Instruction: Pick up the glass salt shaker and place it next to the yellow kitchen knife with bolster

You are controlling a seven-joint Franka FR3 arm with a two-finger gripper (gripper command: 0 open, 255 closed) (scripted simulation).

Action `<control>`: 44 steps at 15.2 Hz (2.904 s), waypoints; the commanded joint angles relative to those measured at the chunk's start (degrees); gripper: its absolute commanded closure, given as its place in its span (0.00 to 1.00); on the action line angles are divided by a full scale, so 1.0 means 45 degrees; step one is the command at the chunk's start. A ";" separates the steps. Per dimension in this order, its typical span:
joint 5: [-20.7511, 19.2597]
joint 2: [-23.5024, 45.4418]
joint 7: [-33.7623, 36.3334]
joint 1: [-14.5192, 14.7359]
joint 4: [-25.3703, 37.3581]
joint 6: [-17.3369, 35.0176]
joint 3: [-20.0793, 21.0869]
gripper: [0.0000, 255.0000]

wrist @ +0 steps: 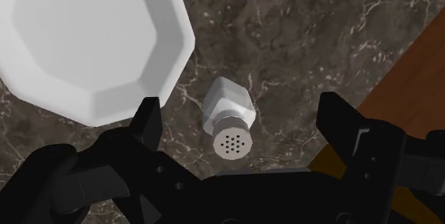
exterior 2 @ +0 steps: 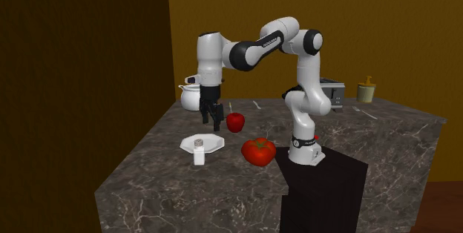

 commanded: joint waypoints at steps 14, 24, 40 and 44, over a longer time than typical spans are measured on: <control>-0.0048 0.2309 -0.0107 -0.0015 0.1457 0.0976 -0.0002 0.00; -0.0048 0.2306 -0.0107 -0.0015 0.1457 0.0974 -0.0002 1.00; -0.0054 0.1985 -0.0113 -0.0014 0.2905 -0.0795 -0.0005 1.00; -0.0054 0.1950 -0.0116 -0.0015 0.3542 -0.1467 -0.0006 1.00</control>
